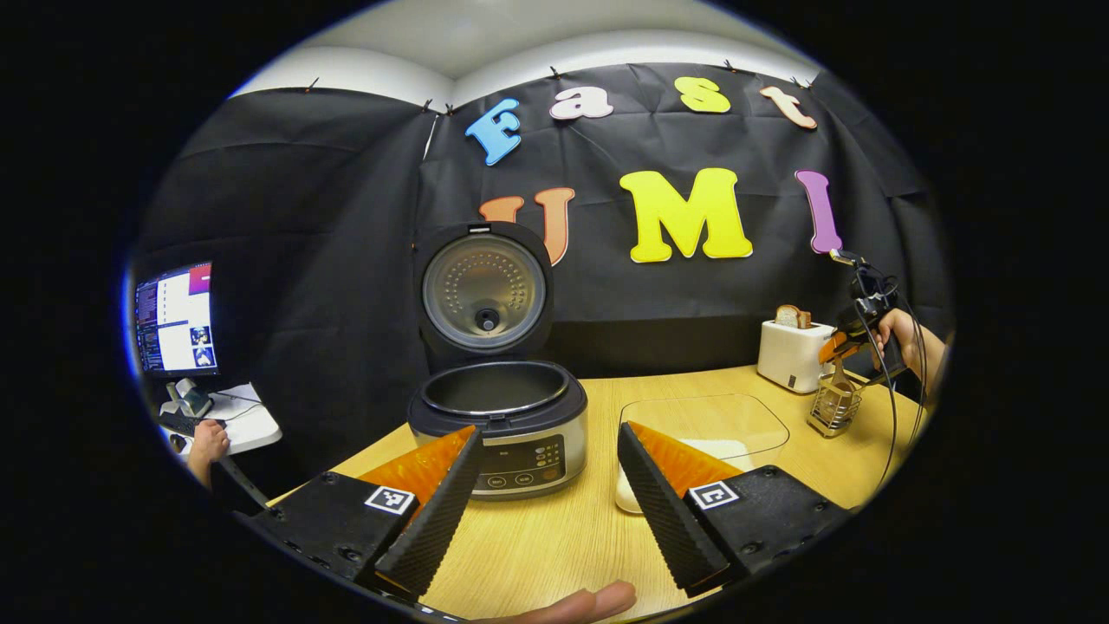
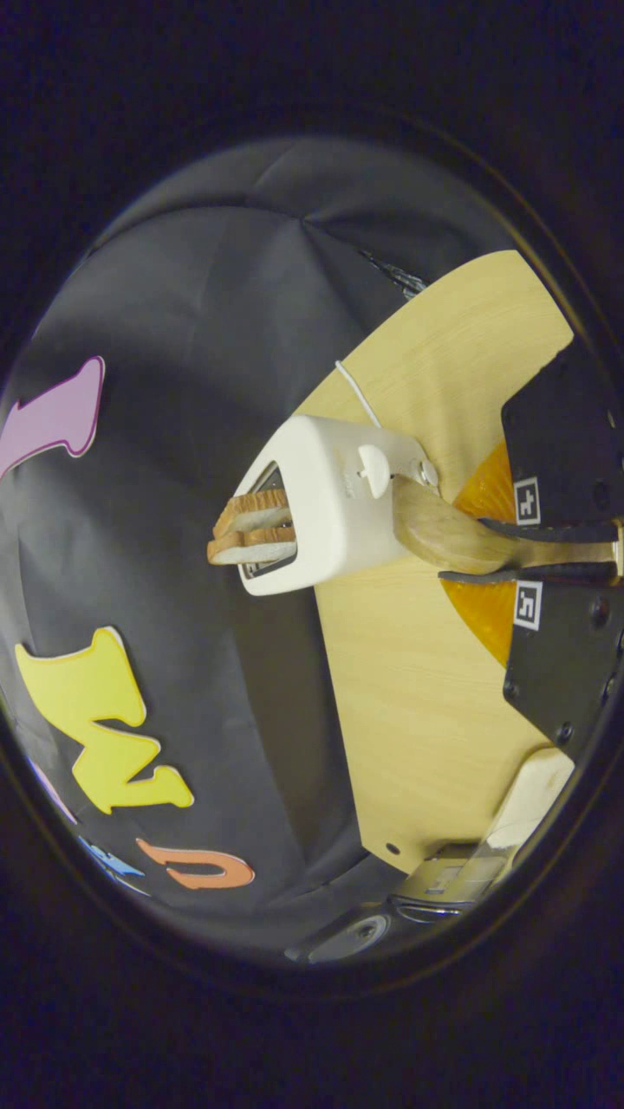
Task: Close the left gripper, press the button to open the rice cooker; take a wooden spoon from the chopstick holder with the right hand, scoop a spoonful of rice and pour it into the rice cooker, then put the wooden spoon back into the chopstick holder.
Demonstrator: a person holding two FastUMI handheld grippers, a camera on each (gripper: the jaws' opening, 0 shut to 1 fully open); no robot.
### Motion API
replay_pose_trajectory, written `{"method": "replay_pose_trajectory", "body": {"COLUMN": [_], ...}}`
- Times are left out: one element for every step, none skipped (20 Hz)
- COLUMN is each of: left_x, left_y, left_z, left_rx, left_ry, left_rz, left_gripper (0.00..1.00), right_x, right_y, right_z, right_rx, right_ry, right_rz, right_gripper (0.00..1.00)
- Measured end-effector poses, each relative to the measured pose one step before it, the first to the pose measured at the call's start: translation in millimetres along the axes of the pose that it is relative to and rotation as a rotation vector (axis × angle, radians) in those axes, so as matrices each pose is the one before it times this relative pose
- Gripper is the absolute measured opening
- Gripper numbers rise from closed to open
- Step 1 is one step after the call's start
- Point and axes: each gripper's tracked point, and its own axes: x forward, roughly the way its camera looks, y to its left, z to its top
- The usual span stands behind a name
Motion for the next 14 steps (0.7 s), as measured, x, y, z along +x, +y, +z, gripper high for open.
{"method": "replay_pose_trajectory", "body": {"left_x": [-1.48,-1.91,-1.71,-1.02,-2.24,-2.13,-2.25,-3.61,-2.71,-2.01,-3.18,-2.54,-2.0,-2.94], "left_y": [-0.39,-0.29,0.36,0.82,1.46,1.9,2.35,2.42,1.88,0.93,1.56,1.33,1.82,3.53], "left_z": [2.22,2.29,1.74,1.77,2.11,2.53,3.5,4.99,4.0,2.94,3.4,3.27,3.65,4.09], "left_rx": [-0.00204,-0.00517,-0.00552,-0.00414,-0.00161,-0.00128,0.00057,0.00309,0.00281,-0.00143,-0.00528,-0.00679,-0.00662,-0.00716], "left_ry": [-0.00548,-0.00541,-0.00341,-0.00276,-0.00265,-0.00542,-0.00986,-0.01435,-0.01023,-0.00804,-0.00778,-0.00796,-0.00883,-0.01089], "left_rz": [-0.00548,-0.00514,-0.00413,-0.00094,0.00104,0.00218,0.00386,0.00423,0.00094,-0.00108,-0.00133,-0.00104,-0.00104,0.00154], "left_gripper": [0.99,0.99,0.99,0.99,0.99,0.99,0.99,0.99,0.99,0.98,0.98,0.99,0.99,1.0], "right_x": [-7.05,-7.84,-8.21,-7.42,-7.33,-7.9,-7.43,-6.73,-7.38,-6.1,-6.19,-5.79,-5.87,-6.93], "right_y": [1.33,2.7,1.95,2.42,0.8,0.01,1.77,0.54,1.02,0.99,0.39,1.41,3.36,2.85], "right_z": [0.41,0.21,0.25,-0.99,0.57,1.93,2.39,2.29,3.09,2.63,3.49,1.03,2.73,4.29], "right_rx": [-0.01007,-0.01045,-0.00423,-0.00557,-0.00813,-0.00744,-0.0051,-0.00455,-0.00402,-0.00361,-0.00837,-0.00574,-0.00848,-0.01372], "right_ry": [-0.00471,-0.00671,-0.00442,-0.00515,-0.01184,-0.01484,-0.01377,-0.01369,-0.01122,-0.01293,-0.01099,-0.00394,-0.00539,-0.01248], "right_rz": [0.00118,0.00415,0.00419,0.0042,-0.00197,-0.00346,0.0024,-0.0057,-0.00201,-0.00523,-0.01258,-0.00869,-0.0053,-0.00809], "right_gripper": [0.08,0.08,0.08,0.08,0.08,0.08,0.08,0.08,0.08,0.08,0.08,0.08,0.08,0.08]}}
